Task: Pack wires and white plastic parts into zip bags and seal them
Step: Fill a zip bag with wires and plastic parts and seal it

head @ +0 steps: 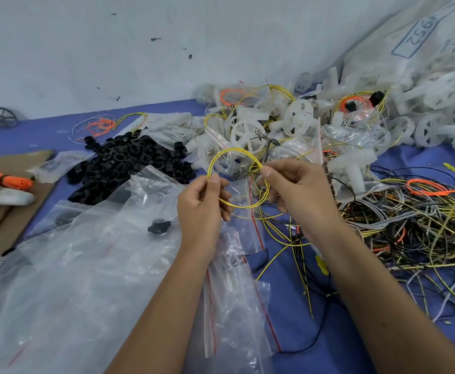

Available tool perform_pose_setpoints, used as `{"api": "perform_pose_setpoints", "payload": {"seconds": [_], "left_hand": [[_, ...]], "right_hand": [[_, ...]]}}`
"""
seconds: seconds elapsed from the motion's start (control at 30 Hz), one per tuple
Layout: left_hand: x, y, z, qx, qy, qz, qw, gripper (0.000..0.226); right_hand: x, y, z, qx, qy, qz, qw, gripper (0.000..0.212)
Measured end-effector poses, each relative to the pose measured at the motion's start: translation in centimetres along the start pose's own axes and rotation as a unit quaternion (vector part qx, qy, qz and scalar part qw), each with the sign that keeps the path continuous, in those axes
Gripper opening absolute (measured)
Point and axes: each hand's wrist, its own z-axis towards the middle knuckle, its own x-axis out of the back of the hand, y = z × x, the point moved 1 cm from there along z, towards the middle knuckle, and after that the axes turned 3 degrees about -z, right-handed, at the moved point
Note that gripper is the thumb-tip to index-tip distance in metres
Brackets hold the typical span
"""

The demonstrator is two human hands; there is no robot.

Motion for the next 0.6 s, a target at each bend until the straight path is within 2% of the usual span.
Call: {"api": "perform_pose_setpoints", "payload": {"seconds": [0.07,0.17,0.23,0.3,0.37,0.47,0.53,0.6], "left_hand": [[0.0,0.2,0.0,0.006,0.006,-0.002,1.0,0.034],[0.0,0.4,-0.1,0.05,0.037,0.009,0.998,0.043],[0.3,0.5,-0.2,0.049,0.073,0.115,0.989,0.045],[0.8,0.5,-0.3,0.003,0.092,0.278,0.956,0.044],[1.1,0.7,-0.6,-0.016,0.093,0.381,0.92,0.043],[0.7,1.0,-0.7,0.003,0.067,0.454,0.888,0.044],[0.6,0.9,-0.8,-0.001,0.045,0.48,0.876,0.035],[0.8,0.8,-0.7,-0.003,0.046,0.468,0.882,0.02]], "right_hand": [[-0.1,-0.1,-0.1,-0.013,0.002,0.027,1.0,0.008],[0.0,-0.2,-0.2,-0.023,0.056,0.048,0.997,0.01],[0.0,-0.1,-0.1,-0.027,0.097,0.07,0.992,0.015],[0.0,0.1,-0.1,-0.031,0.121,0.088,0.988,0.017],[0.2,0.5,0.0,-0.031,0.144,0.056,0.988,0.018],[0.6,1.0,0.2,-0.019,0.166,-0.043,0.985,0.02],[0.8,1.1,0.2,-0.005,0.172,-0.089,0.981,0.017],[0.9,0.9,0.1,0.007,0.167,-0.127,0.978,0.013]]}}
